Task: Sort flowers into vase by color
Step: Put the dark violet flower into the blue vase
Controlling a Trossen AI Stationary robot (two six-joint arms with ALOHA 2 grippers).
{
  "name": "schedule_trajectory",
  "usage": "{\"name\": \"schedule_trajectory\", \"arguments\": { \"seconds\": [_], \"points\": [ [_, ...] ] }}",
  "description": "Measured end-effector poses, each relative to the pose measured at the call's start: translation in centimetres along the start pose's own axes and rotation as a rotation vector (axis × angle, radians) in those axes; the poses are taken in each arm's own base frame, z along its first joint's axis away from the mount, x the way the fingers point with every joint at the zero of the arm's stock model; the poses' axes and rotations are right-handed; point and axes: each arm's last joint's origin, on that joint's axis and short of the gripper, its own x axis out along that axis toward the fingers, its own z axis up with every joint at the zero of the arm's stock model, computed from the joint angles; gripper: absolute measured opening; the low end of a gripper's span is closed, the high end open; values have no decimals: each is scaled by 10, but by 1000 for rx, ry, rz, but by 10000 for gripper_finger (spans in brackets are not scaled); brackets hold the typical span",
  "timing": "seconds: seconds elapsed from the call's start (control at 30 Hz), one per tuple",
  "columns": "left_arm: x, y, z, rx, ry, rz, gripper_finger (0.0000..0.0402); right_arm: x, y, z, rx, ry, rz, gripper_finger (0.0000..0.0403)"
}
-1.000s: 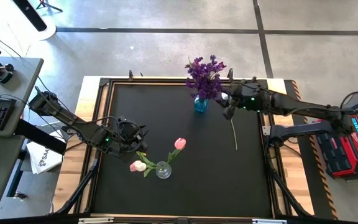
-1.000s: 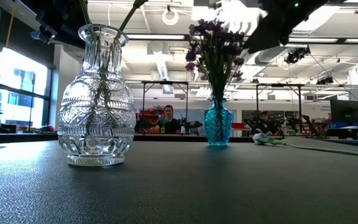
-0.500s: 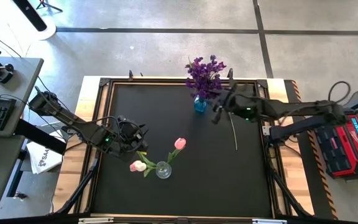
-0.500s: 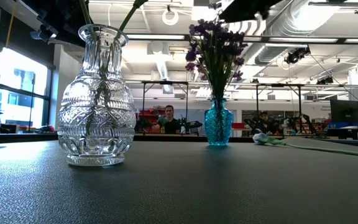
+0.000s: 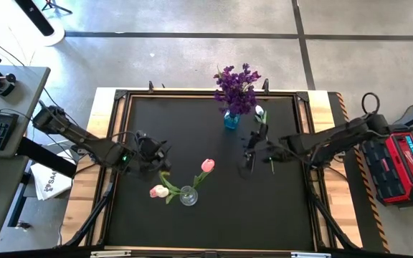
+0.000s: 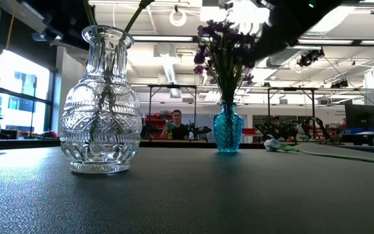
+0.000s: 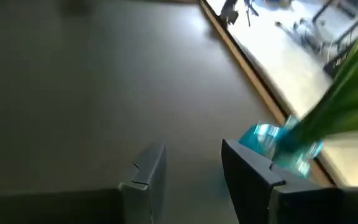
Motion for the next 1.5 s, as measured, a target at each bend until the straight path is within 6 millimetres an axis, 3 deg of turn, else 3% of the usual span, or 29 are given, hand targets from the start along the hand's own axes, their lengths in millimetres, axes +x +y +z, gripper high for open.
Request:
{"name": "schedule_trajectory", "arguments": {
  "seconds": [0.13,0.3,0.37,0.5,0.7,0.93,1.07,1.23,1.5],
  "points": [
    [15,17,24,46,45,32,102,0,9,-24,76,33,-13,124],
    [39,48,51,180,73,86,90,-1,18,-38,143,14,-30,124],
    [58,57,59,210,53,4,88,-3,21,-41,152,-1,-43,123],
    [108,74,57,257,-124,-333,87,-11,31,-45,120,-19,-39,123],
    [172,95,51,245,-446,-437,92,-21,42,-48,86,-36,12,123],
    [244,82,70,211,-440,-614,135,-23,45,-48,94,-41,22,123],
    [271,67,81,208,-452,-642,162,-23,45,-48,103,-41,23,123],
    [285,54,89,207,-473,-661,175,-23,45,-48,120,-44,14,123],
    [283,45,96,211,-522,-667,160,-23,44,-48,143,-53,-12,123]
  ]
}}
